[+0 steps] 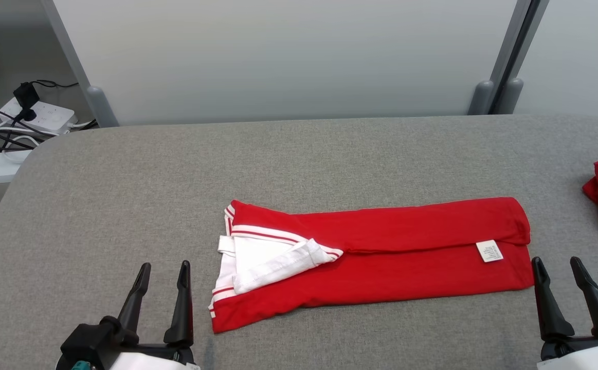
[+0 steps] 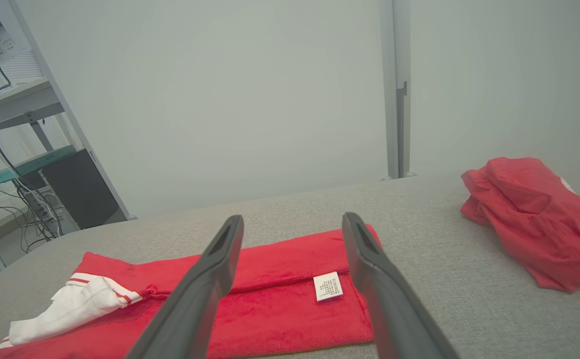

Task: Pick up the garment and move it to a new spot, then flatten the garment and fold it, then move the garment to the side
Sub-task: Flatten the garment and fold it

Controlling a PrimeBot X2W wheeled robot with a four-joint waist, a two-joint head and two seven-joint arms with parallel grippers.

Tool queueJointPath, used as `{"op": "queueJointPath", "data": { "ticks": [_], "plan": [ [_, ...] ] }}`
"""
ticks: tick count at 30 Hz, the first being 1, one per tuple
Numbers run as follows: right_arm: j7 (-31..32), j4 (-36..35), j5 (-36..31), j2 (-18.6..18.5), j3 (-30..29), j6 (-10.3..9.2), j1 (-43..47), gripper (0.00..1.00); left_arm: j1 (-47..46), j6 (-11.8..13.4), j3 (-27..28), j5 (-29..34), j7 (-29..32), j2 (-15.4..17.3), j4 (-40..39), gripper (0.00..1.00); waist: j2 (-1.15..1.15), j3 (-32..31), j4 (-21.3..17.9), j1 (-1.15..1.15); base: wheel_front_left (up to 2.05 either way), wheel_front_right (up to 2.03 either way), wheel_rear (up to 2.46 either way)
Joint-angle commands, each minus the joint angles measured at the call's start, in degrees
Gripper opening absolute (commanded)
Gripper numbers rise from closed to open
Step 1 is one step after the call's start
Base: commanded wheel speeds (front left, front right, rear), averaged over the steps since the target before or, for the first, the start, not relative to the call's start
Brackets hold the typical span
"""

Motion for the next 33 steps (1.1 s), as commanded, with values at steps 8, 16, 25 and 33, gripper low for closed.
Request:
{"op": "queueJointPath", "data": {
  "ticks": [8, 16, 25, 33],
  "plan": [
    [-0.8, -3.1, -1.0, -0.4, 0.4, 0.0, 1.1, 1.0, 0.9, -2.5, 4.4, 7.7, -0.6, -1.4, -1.4, 1.0, 0.0, -1.2, -0.7, 0.0, 0.0, 0.0, 0.0],
    [-0.8, -3.2, -1.1, 0.0, 0.1, 0.0, 2.2, 1.0, 2.7, -3.9, 5.8, 11.0, -0.6, -2.6, -0.6, 1.0, 0.0, -1.8, -0.9, 0.0, 0.0, 0.0, 0.0],
    [-0.8, -1.8, 0.1, -0.2, 0.0, 0.0, 1.7, 1.0, 2.7, -5.0, 6.3, 12.9, -0.6, -3.5, -0.4, 1.0, 0.0, -1.2, -0.4, 0.0, 0.0, 0.0, 0.0],
    [-0.8, 8.5, 7.6, -0.6, -1.6, 0.0, -6.8, 1.0, 1.8, -6.1, 6.5, 13.4, -0.6, -4.0, 0.1, 1.0, 0.0, -0.2, 0.3, 0.0, 0.0, 0.0, 0.0]
  ]
}}
